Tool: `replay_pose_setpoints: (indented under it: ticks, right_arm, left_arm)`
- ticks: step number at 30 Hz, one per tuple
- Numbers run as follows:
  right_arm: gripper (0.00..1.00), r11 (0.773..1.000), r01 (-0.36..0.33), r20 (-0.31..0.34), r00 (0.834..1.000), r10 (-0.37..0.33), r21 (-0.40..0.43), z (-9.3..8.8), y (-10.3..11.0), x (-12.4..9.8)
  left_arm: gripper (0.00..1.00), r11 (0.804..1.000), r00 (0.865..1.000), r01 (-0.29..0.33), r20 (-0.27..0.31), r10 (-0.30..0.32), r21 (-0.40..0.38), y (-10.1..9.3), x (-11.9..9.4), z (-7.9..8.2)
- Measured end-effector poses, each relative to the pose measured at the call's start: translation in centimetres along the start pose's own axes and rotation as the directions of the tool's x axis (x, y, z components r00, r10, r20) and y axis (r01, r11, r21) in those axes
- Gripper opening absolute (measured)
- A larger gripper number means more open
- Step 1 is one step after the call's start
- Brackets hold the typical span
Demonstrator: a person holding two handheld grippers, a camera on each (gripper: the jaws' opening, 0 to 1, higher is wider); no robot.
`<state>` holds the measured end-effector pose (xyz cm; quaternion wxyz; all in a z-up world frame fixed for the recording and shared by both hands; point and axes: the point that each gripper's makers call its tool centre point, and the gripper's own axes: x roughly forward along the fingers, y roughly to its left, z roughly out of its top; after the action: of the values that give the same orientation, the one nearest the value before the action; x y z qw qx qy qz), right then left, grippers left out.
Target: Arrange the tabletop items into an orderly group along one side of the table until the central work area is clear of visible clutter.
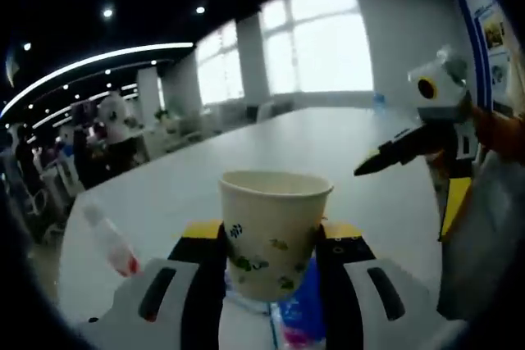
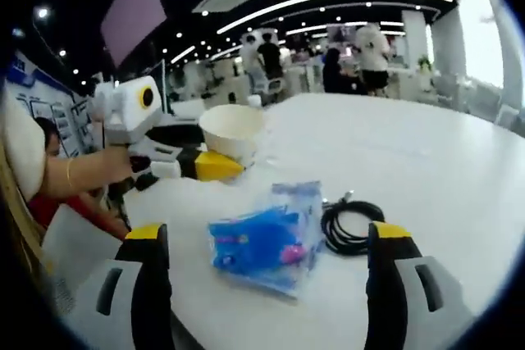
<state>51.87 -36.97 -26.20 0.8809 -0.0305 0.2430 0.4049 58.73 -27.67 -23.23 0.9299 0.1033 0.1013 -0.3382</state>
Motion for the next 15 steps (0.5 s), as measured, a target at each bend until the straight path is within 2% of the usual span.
replay_pose_setpoints:
  ticks: [3, 8, 15]
  right_arm:
    - [1.0, 1.0, -0.003, -0.02, 1.0, 0.003, 0.005, -0.5, 0.0, 0.2]
    - [1.0, 1.0, -0.003, -0.034, 0.999, 0.004, 0.011, -0.8, 0.0, 0.2]
    - [1.0, 1.0, -0.003, -0.048, 0.999, 0.004, 0.026, -1.2, -0.2, 0.3]
  left_arm:
    - [0.4, 0.999, 0.999, -0.034, 0.034, 0.034, -0.013, 1.8, 0.5, 0.9]
    - [0.4, 0.995, 0.993, -0.098, 0.069, 0.1, -0.029, 4.3, 1.7, 1.4]
    - [0.4, 0.98, 0.979, -0.171, 0.092, 0.18, -0.101, 6.6, 4.3, 0.6]
